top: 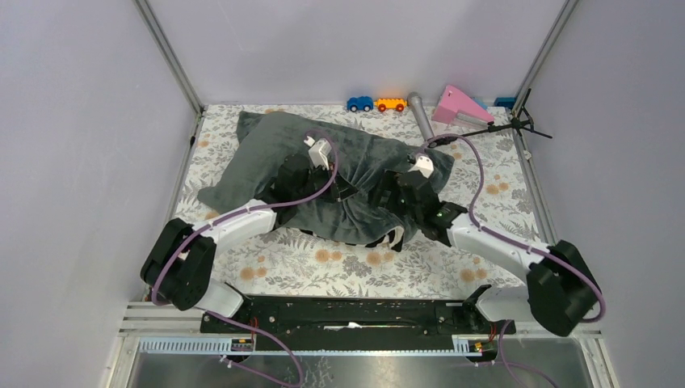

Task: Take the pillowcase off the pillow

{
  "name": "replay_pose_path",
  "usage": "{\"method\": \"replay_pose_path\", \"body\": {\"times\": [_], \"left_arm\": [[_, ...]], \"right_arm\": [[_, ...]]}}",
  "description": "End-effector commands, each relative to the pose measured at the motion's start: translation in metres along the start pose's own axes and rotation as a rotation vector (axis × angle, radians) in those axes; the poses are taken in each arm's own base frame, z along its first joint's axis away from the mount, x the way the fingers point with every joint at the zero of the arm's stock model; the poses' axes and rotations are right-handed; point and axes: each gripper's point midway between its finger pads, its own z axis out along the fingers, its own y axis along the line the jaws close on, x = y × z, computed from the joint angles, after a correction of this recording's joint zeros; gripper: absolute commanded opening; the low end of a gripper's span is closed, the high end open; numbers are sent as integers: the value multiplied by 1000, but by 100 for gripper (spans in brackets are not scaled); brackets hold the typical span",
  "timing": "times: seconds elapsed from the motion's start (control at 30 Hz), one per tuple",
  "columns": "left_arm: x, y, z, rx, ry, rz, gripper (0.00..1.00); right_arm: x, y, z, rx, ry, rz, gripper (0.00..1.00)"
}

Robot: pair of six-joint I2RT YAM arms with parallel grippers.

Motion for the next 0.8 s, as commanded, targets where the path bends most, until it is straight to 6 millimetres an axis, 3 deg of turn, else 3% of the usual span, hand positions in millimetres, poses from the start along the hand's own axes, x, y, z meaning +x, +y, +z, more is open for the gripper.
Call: {"method": "replay_pose_path", "body": {"times": [0.0,0.1,0.17,0.27,0.4,0.47,0.77], "left_arm": [[-20,-23,-4,139,-60,33,0],[-15,-18,-8,133,-60,53,0],[-13,-14,-12,124,-83,69,0],[-11,-4,-19,92,-116,90,0],[-11,6,-25,52,-136,105,0],[-13,9,-28,30,-151,105,0],[-22,37,-43,-146,-249,71,0]], "right_arm": [[-10,35,11,-111,10,24,100],[-17,36,16,-90,-11,6,98],[-18,34,21,-68,-5,-19,91],[-11,30,27,-44,23,-55,69],[-10,9,21,20,-3,-60,15],[-10,-5,16,53,-28,-49,1],[1,-101,-15,304,-27,-39,0]]}}
